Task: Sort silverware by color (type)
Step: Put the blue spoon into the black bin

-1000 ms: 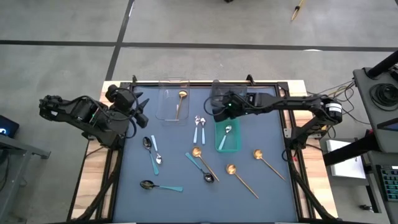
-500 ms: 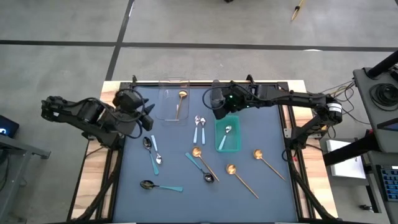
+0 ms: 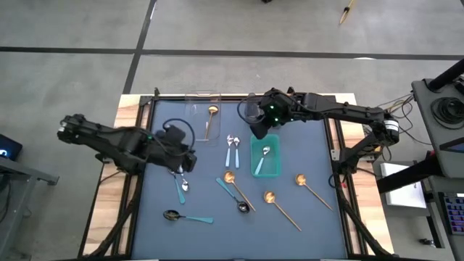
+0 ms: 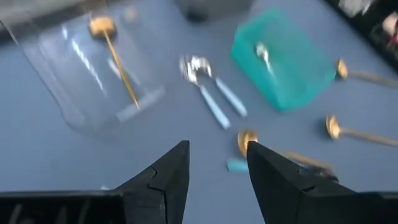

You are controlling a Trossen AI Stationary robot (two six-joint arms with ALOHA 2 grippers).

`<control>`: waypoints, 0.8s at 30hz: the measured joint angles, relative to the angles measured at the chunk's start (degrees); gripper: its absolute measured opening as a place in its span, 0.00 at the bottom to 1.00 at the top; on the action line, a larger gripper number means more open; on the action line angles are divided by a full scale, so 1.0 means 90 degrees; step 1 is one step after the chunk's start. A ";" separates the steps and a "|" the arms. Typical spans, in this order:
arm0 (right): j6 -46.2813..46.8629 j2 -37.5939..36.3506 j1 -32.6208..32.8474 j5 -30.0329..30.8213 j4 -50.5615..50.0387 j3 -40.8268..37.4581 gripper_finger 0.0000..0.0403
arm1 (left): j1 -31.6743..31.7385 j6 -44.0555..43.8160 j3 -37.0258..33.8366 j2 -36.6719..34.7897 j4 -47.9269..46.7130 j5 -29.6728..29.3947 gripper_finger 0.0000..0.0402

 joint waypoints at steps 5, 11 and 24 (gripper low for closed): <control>-0.0185 -0.0013 0.0000 -0.0003 -0.0376 0.0000 0.25 | 0.0000 -0.1029 0.0000 0.0421 -0.0581 0.0925 0.35; -0.0554 -0.0059 0.0000 0.0000 -0.0933 -0.0002 0.25 | 0.0000 -0.1727 -0.0007 0.0749 -0.1259 0.1659 0.35; -0.1247 -0.0240 0.0000 0.0161 -0.0800 -0.0003 0.25 | 0.0017 -0.2428 -0.1299 0.0021 -0.1008 0.2613 0.28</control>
